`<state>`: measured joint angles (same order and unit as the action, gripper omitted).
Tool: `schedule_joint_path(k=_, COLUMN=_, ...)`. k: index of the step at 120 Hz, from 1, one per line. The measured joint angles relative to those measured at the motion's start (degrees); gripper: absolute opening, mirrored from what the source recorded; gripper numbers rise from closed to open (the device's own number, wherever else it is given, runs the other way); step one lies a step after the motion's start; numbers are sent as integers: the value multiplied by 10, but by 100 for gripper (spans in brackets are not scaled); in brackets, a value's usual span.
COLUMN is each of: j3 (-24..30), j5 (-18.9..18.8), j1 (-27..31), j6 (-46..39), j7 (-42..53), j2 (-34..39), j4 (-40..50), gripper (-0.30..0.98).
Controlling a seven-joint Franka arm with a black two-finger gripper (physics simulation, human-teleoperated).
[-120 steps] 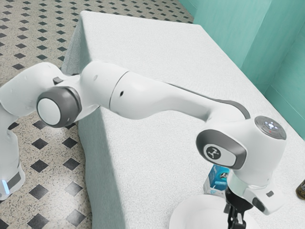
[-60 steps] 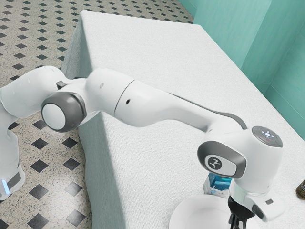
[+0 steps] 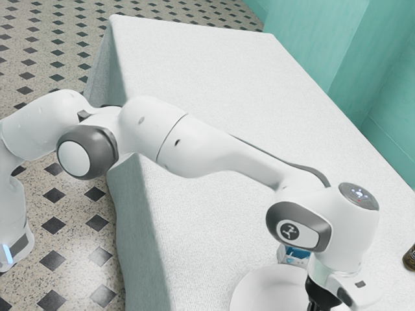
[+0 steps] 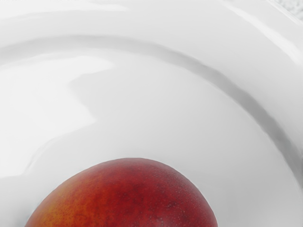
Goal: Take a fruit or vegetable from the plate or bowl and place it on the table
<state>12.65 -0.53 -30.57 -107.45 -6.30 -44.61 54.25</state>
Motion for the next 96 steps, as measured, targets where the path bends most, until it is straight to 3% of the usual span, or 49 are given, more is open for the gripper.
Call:
schedule_joint_path(k=37, j3=-2, j5=15, j1=2, j6=-10, j7=7, j2=3, j4=19, gripper=69)
schedule_joint_path(k=55, j3=-2, j5=16, j1=5, j6=-12, j7=4, j2=4, j4=23, gripper=43)
schedule_joint_path(k=74, j3=-2, j5=6, j1=5, j6=-13, j7=0, j2=11, j4=24, gripper=36)
schedule_joint_path(k=86, j3=-18, j5=-22, j1=3, j6=-14, j7=-3, j2=42, j4=23, gripper=32)
schedule_joint_path(k=92, j3=-64, j5=-30, j1=1, j6=-14, j7=-5, j2=104, j4=66, gripper=31)
schedule_joint_path(k=96, j3=-104, j5=-34, j1=2, j6=-14, j7=-7, j2=182, j4=143, gripper=29)
